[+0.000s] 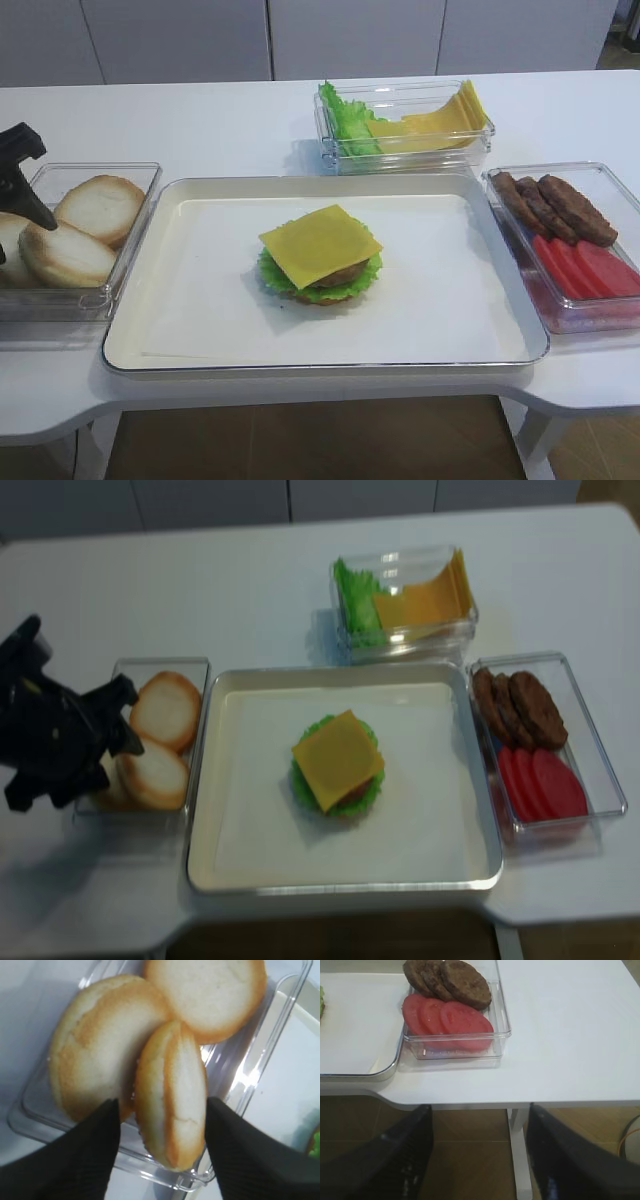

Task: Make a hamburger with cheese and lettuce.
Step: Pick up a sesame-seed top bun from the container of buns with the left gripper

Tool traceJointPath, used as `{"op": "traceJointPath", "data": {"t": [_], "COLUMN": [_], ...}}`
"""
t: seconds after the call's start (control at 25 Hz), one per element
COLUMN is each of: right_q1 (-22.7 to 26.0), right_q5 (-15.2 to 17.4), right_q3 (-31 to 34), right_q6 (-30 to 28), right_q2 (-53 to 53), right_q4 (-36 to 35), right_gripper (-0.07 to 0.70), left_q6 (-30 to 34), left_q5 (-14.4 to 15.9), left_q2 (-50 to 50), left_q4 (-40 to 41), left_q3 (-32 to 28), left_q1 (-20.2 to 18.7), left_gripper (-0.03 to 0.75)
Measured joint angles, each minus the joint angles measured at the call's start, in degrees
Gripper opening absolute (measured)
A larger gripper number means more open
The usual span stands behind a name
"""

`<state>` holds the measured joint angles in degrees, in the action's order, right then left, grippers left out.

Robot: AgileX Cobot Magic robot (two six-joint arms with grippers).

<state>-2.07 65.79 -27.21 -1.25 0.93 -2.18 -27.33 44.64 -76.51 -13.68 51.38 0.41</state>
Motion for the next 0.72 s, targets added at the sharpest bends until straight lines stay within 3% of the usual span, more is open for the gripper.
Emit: {"op": "traceJointPath", "data": {"t": [0.72], "right_q1": [0.0], "right_q5": [0.0], "right_q3": [0.0], "right_q6": [0.0], "right_q2": [0.0], "right_q4": [0.0], "right_gripper": [0.451], "left_q6": [1.0], "left_q5": [-0.5], "left_q2": [-3.9], "left_q4": [-0.5], "left_q3": [0.0], "left_q1": [0.0], "left_gripper": [0.400]}}
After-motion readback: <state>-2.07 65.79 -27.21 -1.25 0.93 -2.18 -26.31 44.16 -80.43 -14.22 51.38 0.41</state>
